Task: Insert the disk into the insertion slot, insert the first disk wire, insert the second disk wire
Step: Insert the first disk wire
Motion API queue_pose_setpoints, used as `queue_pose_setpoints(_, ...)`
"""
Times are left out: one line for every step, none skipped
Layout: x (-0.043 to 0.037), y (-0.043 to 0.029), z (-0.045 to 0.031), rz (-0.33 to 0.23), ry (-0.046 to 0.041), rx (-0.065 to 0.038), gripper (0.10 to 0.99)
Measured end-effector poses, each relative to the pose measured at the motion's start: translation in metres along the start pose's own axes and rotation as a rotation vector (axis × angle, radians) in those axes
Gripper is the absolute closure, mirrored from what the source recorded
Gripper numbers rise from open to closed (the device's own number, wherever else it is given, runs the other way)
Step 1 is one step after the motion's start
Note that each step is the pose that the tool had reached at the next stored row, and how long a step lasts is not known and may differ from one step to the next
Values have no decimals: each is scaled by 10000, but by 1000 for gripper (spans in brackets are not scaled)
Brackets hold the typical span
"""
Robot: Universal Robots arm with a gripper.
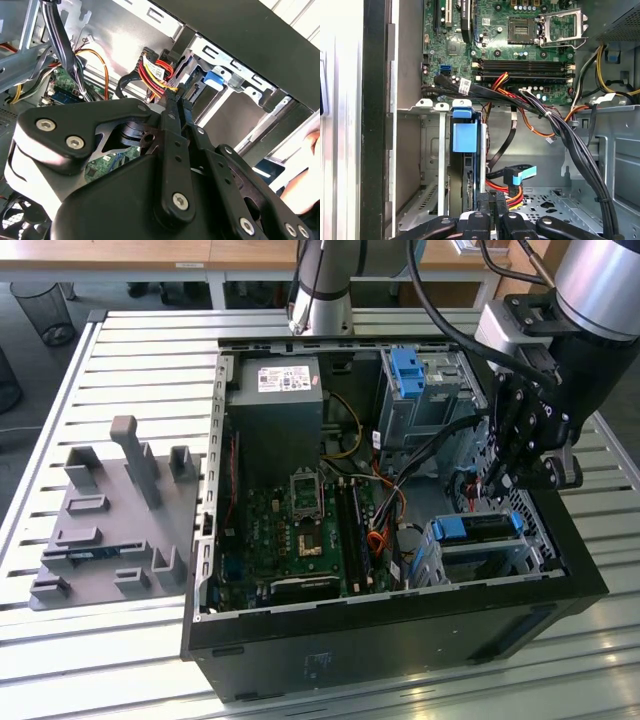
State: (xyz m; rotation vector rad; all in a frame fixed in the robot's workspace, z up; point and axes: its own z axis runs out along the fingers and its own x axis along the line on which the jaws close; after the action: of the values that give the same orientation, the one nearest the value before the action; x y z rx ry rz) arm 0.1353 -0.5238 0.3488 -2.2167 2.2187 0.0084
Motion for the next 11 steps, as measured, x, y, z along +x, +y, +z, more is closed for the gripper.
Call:
queue_pose_setpoints(0, 0, 0, -4, 0, 1, 922)
queue_pose_setpoints(0, 0, 0, -5, 2, 1, 922)
queue_pose_setpoints(0, 0, 0, -5, 2, 2, 922)
queue_pose_setpoints(1, 0, 0, -5, 1, 1, 922)
queue_pose_setpoints(7, 0, 1, -5, 1, 2, 922)
queue_pose_setpoints(18, 0, 2, -5, 1, 2, 922)
queue_pose_setpoints(29, 0, 2, -5, 1, 2, 922)
queue_pose_setpoints(42, 0, 3, -8, 1, 2, 922)
queue_pose_setpoints(51, 0, 5, -13, 0, 4, 922)
queue_pose_setpoints(52, 0, 7, -27, -1, 6, 922)
queue_pose_setpoints(52, 0, 10, -71, 0, 16, 922)
